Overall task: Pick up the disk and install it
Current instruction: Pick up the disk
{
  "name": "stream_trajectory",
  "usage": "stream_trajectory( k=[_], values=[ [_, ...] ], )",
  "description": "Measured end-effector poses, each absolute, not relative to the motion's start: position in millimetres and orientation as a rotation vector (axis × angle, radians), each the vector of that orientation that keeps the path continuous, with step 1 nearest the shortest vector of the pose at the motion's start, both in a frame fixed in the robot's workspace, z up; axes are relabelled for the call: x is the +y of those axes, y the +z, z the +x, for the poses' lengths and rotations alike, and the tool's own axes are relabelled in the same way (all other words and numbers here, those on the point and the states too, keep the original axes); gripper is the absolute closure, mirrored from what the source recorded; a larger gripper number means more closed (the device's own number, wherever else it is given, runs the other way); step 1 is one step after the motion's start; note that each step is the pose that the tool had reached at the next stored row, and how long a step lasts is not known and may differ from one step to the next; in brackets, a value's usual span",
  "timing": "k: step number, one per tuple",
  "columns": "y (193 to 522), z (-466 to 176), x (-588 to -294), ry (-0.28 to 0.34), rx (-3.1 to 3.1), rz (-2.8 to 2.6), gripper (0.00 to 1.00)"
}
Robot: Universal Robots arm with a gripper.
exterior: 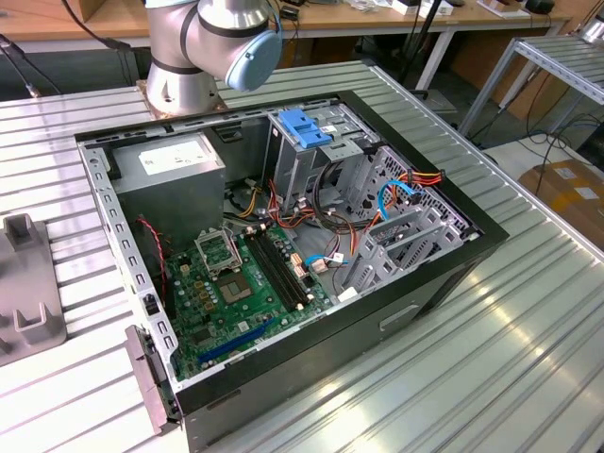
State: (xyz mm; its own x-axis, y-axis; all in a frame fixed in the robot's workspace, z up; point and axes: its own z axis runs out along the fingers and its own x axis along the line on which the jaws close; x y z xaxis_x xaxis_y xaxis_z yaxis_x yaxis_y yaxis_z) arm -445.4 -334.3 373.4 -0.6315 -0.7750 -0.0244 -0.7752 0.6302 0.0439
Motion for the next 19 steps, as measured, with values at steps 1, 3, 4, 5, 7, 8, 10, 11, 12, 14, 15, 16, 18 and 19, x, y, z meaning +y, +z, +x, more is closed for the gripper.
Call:
stream_trajectory(
  k=[1, 3, 4, 5, 7, 8, 10, 11, 12, 14, 15, 16, 18, 19],
  values=[
    [373.4, -445.4, -334.3, 0.079, 2.829, -1.357, 0.9],
    [373.5, -445.4, -334.3, 0.079, 2.82, -1.377, 0.9],
    [373.5, -445.4, -334.3, 0.079, 2.815, -1.386, 0.9],
    [373.5, -445.4, -334.3, 0.079, 2.811, -1.394, 0.9],
    [373.5, -445.4, -334.3, 0.079, 2.8, -1.418, 0.9],
    [373.5, -445.4, -334.3, 0.079, 2.796, -1.427, 0.9],
    [373.4, -445.4, -334.3, 0.079, 2.784, -1.45, 0.9],
    [373.5, -445.4, -334.3, 0.079, 2.778, -1.462, 0.9],
    [373.5, -445.4, -334.3, 0.079, 2.773, -1.473, 0.9],
    [373.5, -445.4, -334.3, 0.079, 2.759, -1.499, 0.9],
    [373.5, -445.4, -334.3, 0.079, 2.751, -1.515, 0.9],
    [373.5, -445.4, -334.3, 0.079, 2.747, -1.523, 0.9],
    [373.5, -445.4, -334.3, 0.079, 2.732, -1.549, 0.9],
    [373.4, -445.4, -334.3, 0.079, 2.724, -1.565, 0.9]
  ],
)
